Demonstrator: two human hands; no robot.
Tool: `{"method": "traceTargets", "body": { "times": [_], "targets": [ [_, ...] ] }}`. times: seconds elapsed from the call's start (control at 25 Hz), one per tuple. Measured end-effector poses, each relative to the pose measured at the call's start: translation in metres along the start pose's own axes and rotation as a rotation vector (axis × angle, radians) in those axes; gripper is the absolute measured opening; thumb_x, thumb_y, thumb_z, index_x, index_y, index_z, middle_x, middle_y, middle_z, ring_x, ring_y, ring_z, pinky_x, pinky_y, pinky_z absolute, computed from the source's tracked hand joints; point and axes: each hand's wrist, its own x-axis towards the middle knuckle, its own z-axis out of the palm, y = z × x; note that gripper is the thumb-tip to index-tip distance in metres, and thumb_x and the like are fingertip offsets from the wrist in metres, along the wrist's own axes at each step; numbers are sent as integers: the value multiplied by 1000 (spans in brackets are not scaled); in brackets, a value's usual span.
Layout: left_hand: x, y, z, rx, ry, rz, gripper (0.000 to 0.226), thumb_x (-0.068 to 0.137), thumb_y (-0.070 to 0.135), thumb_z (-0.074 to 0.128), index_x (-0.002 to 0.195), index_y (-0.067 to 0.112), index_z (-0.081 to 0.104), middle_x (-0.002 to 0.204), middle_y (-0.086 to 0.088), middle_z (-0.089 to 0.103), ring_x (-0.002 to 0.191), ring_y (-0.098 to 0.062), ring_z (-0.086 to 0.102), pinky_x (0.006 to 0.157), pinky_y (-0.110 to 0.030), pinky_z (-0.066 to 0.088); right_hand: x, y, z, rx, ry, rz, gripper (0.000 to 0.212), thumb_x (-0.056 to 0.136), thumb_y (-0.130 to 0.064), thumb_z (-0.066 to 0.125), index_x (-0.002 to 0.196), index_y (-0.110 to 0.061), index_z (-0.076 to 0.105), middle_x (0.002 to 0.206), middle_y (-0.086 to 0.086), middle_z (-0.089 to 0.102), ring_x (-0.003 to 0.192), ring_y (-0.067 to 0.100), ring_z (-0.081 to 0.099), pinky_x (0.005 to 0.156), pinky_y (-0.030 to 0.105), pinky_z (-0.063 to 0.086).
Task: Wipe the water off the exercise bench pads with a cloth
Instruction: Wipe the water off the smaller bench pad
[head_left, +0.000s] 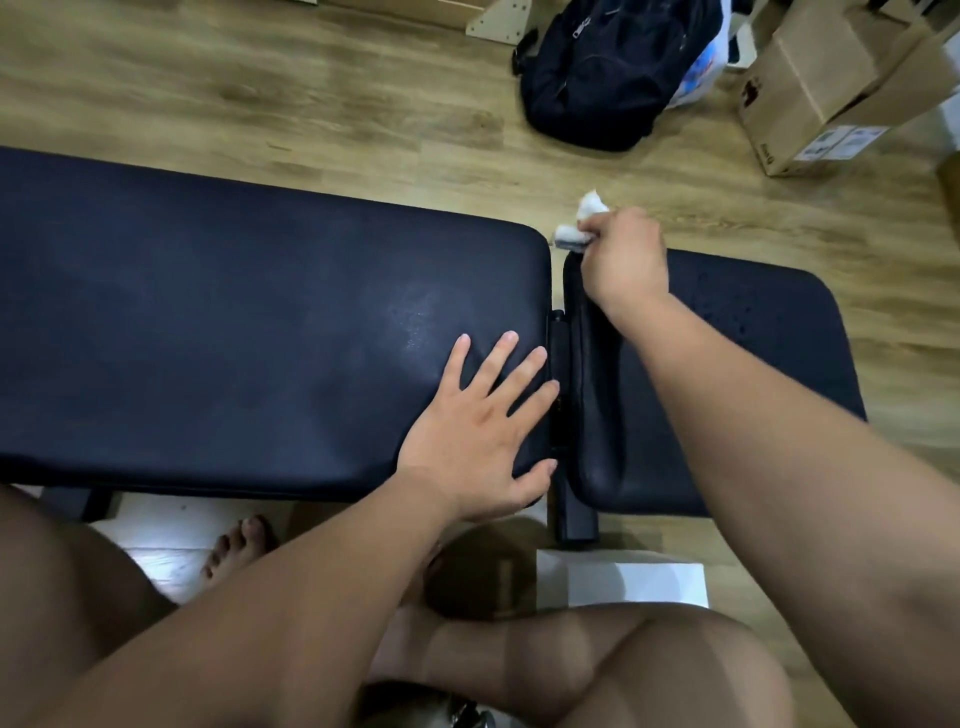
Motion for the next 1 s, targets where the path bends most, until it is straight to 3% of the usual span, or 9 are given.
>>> {"method": "traceTargets", "body": {
  "times": [0.12, 0.2, 0.32, 0.48, 0.56, 0.68, 0.8, 1.0],
  "targets": [
    [0, 0, 0, -24, 30, -6, 80, 91, 65, 21, 157, 20, 13, 166, -3, 9, 152, -30, -7, 118, -61, 0, -31, -1, 6, -32, 43, -99, 37, 86, -2, 46, 114, -11, 68, 110, 17, 54, 107, 37, 49, 83, 36, 47],
    [0, 0, 1, -40, 50, -12, 79, 93, 63, 20, 157, 17, 13, 166, -3, 12, 153, -30, -3, 118, -61, 2, -84, 3, 7, -71, 31, -269, 33, 79, -1, 47, 104, -6, 68, 109, 17, 53, 97, 37, 46, 76, 45, 50],
    [0, -1, 1, -46, 76, -2, 74, 95, 59, 26, 153, 13, 28, 163, -4, 22, 152, -31, 7, 118, -62, 8, -156, 13, 3, -144, -101, -344, 27, 77, -8, 48, 98, -7, 65, 111, 11, 51, 90, 29, 42, 63, 41, 50],
    [1, 2, 2, -50, 112, 9, 66, 92, 53, 37, 140, 10, 48, 158, -6, 35, 150, -32, 19, 116, -63, 16, -222, 27, -26, -93, -196, -420, 26, 77, -8, 58, 100, -13, 69, 104, 5, 50, 89, 24, 44, 59, 38, 52],
    [2, 1, 2, -37, 114, 4, 67, 91, 54, 35, 140, 11, 50, 157, -6, 36, 150, -31, 21, 116, -63, 17, -205, 34, -37, -34, -62, -365, 33, 74, -3, 57, 104, -12, 68, 104, 9, 52, 90, 29, 48, 63, 37, 51],
    [1, 0, 2, -23, 116, -6, 68, 91, 54, 33, 142, 12, 50, 158, -4, 35, 150, -28, 21, 117, -61, 16, -160, 35, -32, -35, 134, -49, 44, 77, -8, 43, 115, -13, 64, 119, 11, 56, 104, 32, 49, 80, 40, 50],
    [0, 0, 0, -56, 93, -19, 66, 91, 54, 35, 141, 13, 50, 158, -3, 35, 150, -27, 20, 118, -60, 14, -195, 41, -9, -50, 13, -90, 48, 84, -13, 40, 130, -8, 54, 139, 7, 47, 124, 29, 45, 103, 44, 38],
    [1, 1, 2, -61, 87, -21, 66, 91, 52, 36, 140, 11, 51, 157, -5, 37, 150, -30, 21, 117, -62, 16, -281, 57, -14, 94, -64, -57, 45, 89, -9, 39, 132, -8, 52, 149, 6, 39, 139, 26, 34, 114, 41, 29]
  ]
}}
